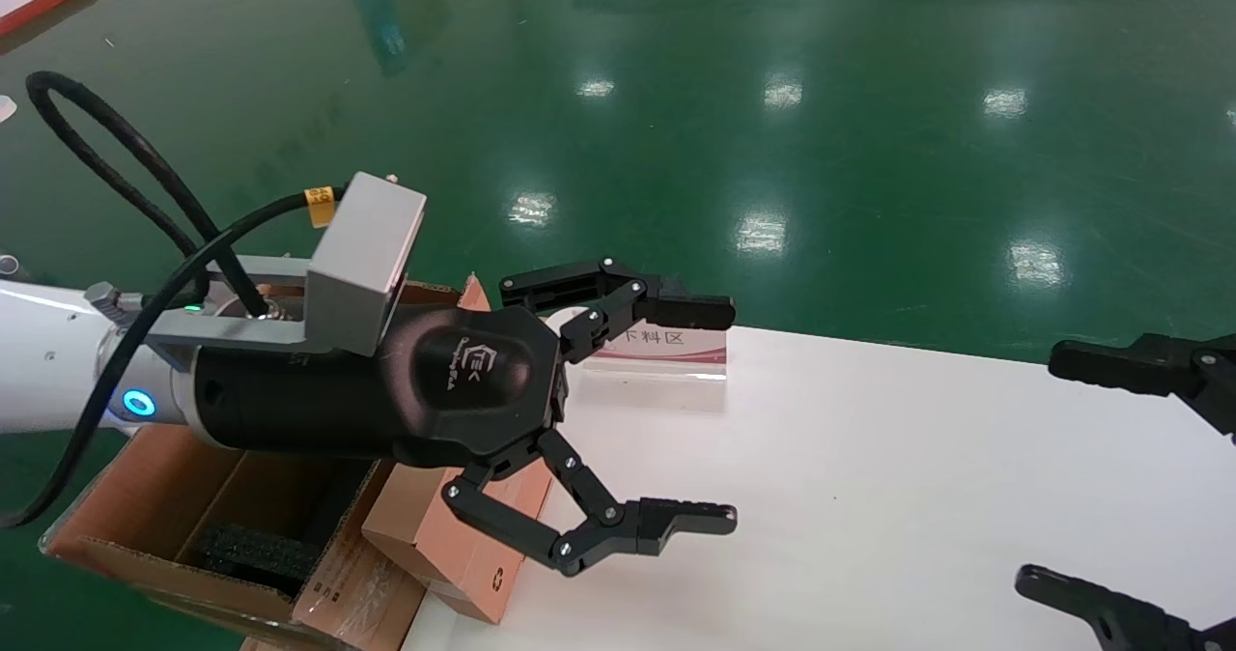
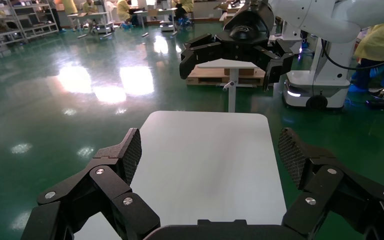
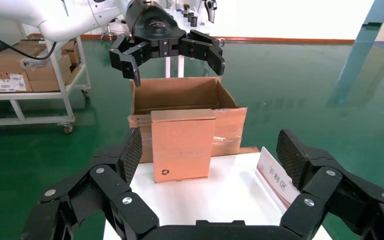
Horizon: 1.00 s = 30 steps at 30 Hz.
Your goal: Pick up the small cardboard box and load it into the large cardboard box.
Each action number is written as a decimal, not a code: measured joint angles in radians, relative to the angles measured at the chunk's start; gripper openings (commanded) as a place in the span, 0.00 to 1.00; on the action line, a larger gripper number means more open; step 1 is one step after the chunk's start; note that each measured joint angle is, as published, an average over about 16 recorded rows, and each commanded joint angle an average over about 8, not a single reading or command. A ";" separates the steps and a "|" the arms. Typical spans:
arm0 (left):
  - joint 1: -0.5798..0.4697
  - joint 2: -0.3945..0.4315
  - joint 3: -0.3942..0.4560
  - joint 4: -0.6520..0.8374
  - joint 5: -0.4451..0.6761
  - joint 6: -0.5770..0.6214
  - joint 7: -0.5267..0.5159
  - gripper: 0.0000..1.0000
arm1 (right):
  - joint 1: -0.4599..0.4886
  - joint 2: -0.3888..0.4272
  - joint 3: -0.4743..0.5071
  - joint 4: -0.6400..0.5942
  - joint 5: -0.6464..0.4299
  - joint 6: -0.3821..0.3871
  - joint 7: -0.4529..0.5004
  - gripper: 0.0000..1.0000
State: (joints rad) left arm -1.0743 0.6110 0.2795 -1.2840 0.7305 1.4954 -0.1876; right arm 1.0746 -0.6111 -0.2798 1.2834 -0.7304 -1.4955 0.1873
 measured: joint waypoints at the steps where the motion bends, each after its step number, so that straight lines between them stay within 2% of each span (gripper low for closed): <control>1: 0.000 0.000 0.000 0.000 0.000 0.000 0.000 1.00 | 0.000 0.000 0.000 0.000 0.000 0.000 0.000 1.00; 11: -0.002 -0.004 0.004 -0.002 0.012 -0.007 -0.007 1.00 | 0.000 0.000 0.000 0.000 0.000 0.000 0.000 1.00; 17: -0.015 -0.016 0.024 -0.016 0.067 -0.035 -0.044 1.00 | 0.000 0.000 0.000 0.000 0.000 0.000 0.000 1.00; 23: -0.063 -0.029 0.076 -0.038 0.197 -0.078 -0.131 1.00 | 0.001 0.000 -0.001 -0.001 0.000 0.000 -0.001 1.00; 30: -0.187 -0.025 0.170 -0.058 0.429 -0.089 -0.288 1.00 | 0.001 0.000 -0.002 -0.001 0.001 0.000 -0.001 1.00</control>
State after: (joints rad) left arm -1.2617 0.5858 0.4498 -1.3419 1.1596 1.4069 -0.4761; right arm 1.0754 -0.6109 -0.2813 1.2824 -0.7296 -1.4955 0.1863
